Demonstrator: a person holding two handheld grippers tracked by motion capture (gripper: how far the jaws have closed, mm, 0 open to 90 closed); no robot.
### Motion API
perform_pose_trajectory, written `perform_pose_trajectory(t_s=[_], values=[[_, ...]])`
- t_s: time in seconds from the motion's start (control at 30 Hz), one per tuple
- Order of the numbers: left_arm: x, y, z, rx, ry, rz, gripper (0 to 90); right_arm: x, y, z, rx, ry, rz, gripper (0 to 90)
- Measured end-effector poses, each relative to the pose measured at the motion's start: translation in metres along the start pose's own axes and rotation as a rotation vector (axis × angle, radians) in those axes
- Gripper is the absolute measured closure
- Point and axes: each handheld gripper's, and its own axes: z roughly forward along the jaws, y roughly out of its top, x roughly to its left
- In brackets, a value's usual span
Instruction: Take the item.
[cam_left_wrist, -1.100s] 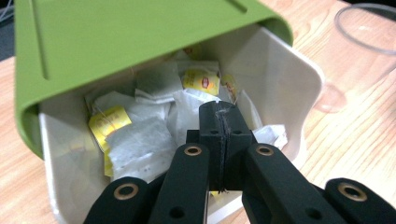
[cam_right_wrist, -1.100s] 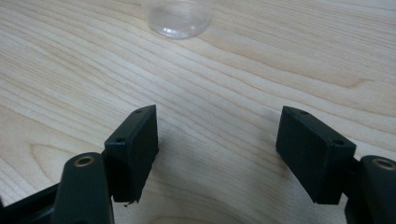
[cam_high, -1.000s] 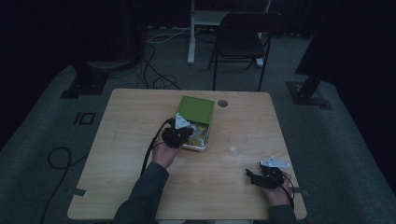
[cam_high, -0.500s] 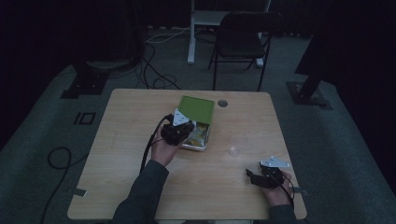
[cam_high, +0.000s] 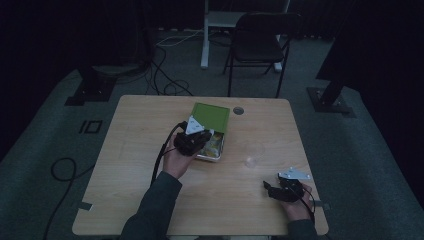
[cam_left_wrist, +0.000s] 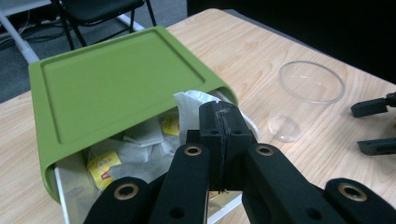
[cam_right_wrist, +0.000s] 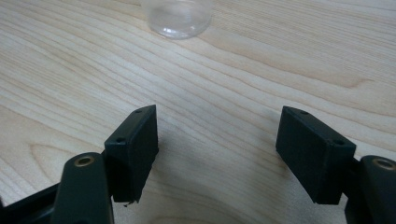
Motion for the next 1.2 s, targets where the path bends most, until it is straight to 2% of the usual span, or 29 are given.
perform_pose_trajectory(t_s=[0.43, 0.57, 1.2], values=[[-0.006, 0.009, -0.011, -0.023, -0.049, 0.010, 90.0, 0.000, 0.000, 0.000, -0.001, 0.000, 0.001, 29.3], [-0.008, 0.011, -0.016, -0.040, -0.089, 0.001, 90.0, 0.000, 0.000, 0.000, -0.001, 0.000, 0.000, 29.3], [-0.025, 0.022, -0.024, -0.061, -0.180, 0.020, 90.0, 0.000, 0.000, 0.000, -0.001, 0.000, 0.000, 29.3]])
